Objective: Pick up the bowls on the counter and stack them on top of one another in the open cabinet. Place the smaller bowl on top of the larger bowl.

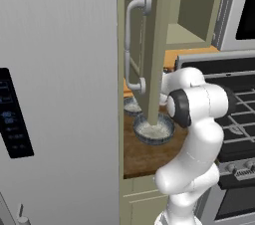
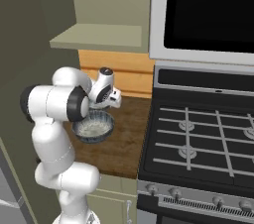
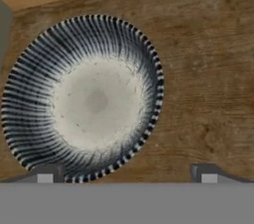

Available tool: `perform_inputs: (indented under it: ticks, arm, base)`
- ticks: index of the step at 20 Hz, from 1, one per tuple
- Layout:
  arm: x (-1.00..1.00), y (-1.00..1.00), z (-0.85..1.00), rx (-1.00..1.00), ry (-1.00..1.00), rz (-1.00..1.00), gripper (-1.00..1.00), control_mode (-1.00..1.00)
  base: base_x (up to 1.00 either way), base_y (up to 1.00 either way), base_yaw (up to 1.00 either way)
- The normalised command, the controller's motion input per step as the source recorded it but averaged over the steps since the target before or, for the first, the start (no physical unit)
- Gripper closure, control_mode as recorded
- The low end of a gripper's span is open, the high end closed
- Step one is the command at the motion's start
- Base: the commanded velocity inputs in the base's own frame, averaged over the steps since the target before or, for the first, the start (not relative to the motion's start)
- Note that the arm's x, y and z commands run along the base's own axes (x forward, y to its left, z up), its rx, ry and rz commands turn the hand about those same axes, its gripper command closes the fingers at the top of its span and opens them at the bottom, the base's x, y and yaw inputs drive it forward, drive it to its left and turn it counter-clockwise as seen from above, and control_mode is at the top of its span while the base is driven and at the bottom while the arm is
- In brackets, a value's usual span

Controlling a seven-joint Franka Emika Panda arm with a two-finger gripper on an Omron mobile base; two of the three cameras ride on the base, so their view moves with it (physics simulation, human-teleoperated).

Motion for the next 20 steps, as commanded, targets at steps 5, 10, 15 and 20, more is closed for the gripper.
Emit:
perform_inputs:
  ticks: [5,10,15,20]
  arm:
    - [0.21,0.02,-0.23,-0.04,0.0,0.0,-1.0,-1.0]
    - [0.3,0.0,-0.12,0.0,0.0,-0.02,-1.0,-1.0]
    - [0.25,0.0,-0.3,0.0,0.0,-0.02,-1.0,-1.0]
    - [0.19,0.0,-0.3,0.0,0.0,0.0,1.0,-1.0]
  base:
    - [0.0,0.0,0.0]
    - [0.0,0.0,0.0]
    - [0.0,0.0,0.0]
    - [0.0,0.0,0.0]
